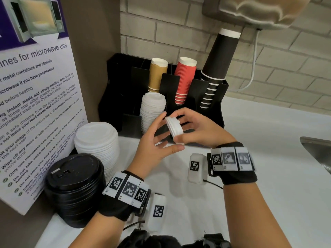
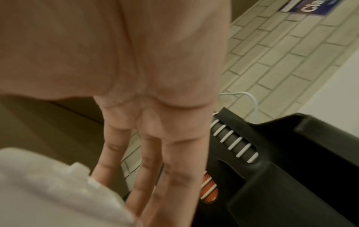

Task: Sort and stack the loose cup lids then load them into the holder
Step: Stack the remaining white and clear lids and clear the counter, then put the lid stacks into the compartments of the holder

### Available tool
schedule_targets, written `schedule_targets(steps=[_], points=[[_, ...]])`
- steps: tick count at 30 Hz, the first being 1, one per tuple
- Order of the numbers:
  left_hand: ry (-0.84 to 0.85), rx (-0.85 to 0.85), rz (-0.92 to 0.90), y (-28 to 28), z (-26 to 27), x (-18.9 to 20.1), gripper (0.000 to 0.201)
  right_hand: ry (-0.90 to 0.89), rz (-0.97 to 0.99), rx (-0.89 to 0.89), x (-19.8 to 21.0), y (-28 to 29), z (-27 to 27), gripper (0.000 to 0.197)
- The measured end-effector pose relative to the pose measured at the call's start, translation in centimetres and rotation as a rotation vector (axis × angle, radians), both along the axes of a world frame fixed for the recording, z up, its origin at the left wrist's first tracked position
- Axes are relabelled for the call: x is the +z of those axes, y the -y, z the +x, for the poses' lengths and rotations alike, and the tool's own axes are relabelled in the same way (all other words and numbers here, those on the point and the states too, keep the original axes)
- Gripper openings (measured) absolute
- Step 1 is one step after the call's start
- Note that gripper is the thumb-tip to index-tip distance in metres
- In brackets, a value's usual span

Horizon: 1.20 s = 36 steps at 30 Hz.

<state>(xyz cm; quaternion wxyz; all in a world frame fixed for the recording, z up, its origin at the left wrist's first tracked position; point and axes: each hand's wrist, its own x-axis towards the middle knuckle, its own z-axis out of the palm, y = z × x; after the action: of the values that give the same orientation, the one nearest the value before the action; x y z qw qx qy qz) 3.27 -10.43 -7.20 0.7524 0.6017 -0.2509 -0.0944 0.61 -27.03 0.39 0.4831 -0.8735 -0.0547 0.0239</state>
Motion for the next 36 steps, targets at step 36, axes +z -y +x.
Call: schedule_targets(steps=[36], points=[[-0.025, -0.048, 0.303, -0.3, 1.0, -1.2, 0.026, 0.160, -0.986, 0.020, 1.1, -2.9, 13.7, 0.080]])
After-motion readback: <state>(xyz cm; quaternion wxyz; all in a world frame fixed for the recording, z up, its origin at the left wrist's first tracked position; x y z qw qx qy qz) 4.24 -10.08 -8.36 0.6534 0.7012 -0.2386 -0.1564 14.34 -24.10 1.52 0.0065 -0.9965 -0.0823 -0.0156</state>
